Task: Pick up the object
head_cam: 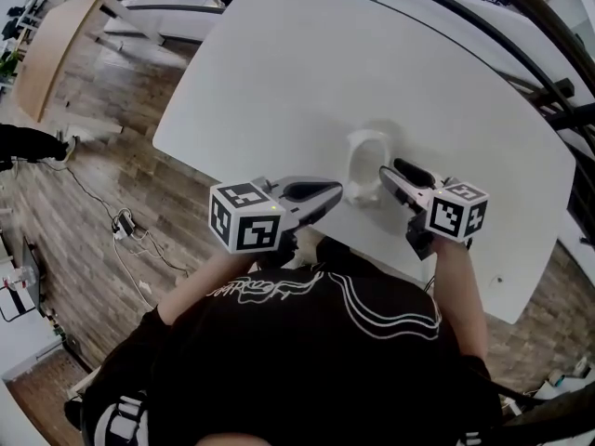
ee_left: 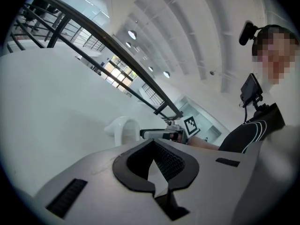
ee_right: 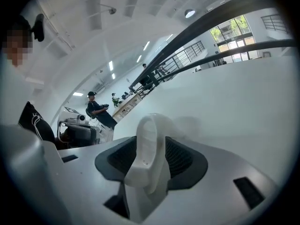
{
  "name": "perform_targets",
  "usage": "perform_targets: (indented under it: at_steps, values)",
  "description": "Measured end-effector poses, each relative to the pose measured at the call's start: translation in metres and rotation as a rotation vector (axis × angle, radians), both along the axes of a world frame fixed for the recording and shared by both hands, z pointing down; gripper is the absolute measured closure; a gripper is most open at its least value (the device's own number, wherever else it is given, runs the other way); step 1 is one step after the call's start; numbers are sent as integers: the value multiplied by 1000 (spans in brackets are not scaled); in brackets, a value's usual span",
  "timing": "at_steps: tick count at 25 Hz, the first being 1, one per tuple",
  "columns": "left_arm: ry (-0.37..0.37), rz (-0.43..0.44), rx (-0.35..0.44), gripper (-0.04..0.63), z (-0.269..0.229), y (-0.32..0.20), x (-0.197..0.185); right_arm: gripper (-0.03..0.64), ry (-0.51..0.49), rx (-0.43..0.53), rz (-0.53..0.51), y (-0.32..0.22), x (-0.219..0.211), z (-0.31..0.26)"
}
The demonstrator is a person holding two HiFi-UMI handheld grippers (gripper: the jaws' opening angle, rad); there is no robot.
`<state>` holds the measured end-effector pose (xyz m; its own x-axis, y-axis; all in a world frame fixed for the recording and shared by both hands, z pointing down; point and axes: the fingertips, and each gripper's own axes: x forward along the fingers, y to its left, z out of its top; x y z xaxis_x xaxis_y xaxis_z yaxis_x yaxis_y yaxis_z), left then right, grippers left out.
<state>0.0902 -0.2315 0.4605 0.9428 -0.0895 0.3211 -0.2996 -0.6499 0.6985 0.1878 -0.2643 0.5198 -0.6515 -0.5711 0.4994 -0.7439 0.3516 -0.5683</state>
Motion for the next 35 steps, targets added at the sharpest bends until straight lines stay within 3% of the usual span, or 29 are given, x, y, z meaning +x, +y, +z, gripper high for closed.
perform_targets:
  at_steps: [20,27,35]
  values:
    - [-10,-55,-2,588,-3,-21,-3,469,-29,-206,-117,-9,-12,42]
    - [-13,-72,-11,588,0,-20,-7,471,-74,-223,-102,-8,-12,41]
    - [-15,-80,-13,588,2,-17,-12,479,-60,-207,-86,-8,-11,38]
